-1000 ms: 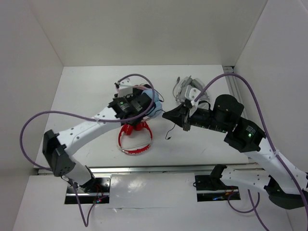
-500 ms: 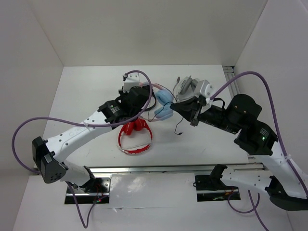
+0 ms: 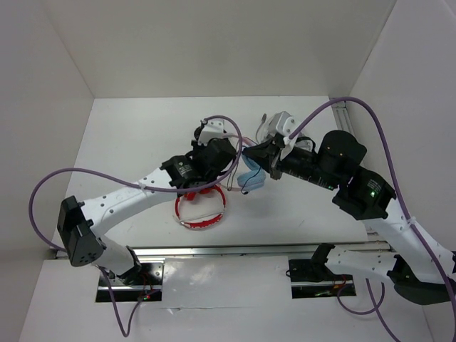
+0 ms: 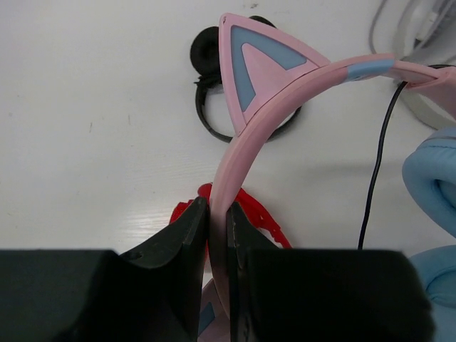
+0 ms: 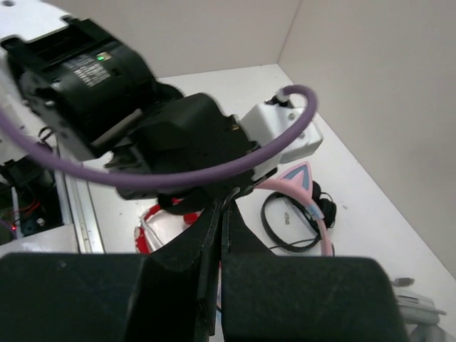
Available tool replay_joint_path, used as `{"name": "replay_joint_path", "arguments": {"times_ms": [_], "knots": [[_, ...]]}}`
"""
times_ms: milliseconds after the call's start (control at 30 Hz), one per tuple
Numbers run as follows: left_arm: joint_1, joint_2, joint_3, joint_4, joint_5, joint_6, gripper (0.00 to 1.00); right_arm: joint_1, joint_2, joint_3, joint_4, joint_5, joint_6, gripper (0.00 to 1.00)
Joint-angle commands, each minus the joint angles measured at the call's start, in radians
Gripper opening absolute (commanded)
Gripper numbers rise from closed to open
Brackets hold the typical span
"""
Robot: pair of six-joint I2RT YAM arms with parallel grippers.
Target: Wrap the headphones
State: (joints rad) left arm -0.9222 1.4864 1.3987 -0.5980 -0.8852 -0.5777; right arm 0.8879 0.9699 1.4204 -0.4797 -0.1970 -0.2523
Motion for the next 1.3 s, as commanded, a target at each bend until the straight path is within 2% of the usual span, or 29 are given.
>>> {"name": "replay_joint_path", "arguments": {"times_ms": [0,133,267,500,767,833,933,1000,1033,1133,1267], "knots": [[-0.029,-0.073,-0.056,0.168,-0.028,0.073,0.0,0.008,-0.007,0.041,0.06,0.08,-0.045,0.0],[-0.073,-0.182,-0.189,0.262,-0.005,0.121,0.0,0.008,-0.007,0.098,-0.006,0.16,-0.093,0.0],[-0.113,-0.241,-0.247,0.229,-0.069,0.108,0.0,0.008,0.004,0.159,-0.08,0.22,-0.116,0.0],[-0.171,-0.252,-0.237,0.152,-0.139,0.116,0.0,0.008,0.065,0.276,-0.21,0.332,-0.191,0.0],[-0.207,-0.183,-0.087,-0.129,-0.332,0.003,0.0,0.008,0.108,0.373,-0.329,0.364,-0.211,0.0],[-0.207,-0.169,-0.066,-0.147,-0.333,0.013,0.0,0.008,0.108,0.385,-0.329,0.378,-0.211,0.0],[-0.207,-0.169,-0.056,-0.123,-0.275,0.054,0.0,0.008,0.096,0.344,-0.277,0.445,-0.235,0.0],[-0.216,-0.208,-0.09,-0.053,-0.212,0.14,0.0,0.008,0.067,0.239,-0.216,0.525,-0.275,0.0],[-0.216,-0.228,-0.105,0.023,-0.18,0.169,0.0,0.008,0.025,0.192,-0.12,0.551,-0.289,0.0],[-0.216,-0.317,-0.168,0.118,-0.054,0.263,0.0,0.008,-0.04,0.057,-0.01,0.561,-0.335,0.0],[-0.216,-0.37,-0.179,0.164,0.057,0.308,0.0,0.008,-0.051,0.046,0.004,0.513,-0.344,0.0]]}}
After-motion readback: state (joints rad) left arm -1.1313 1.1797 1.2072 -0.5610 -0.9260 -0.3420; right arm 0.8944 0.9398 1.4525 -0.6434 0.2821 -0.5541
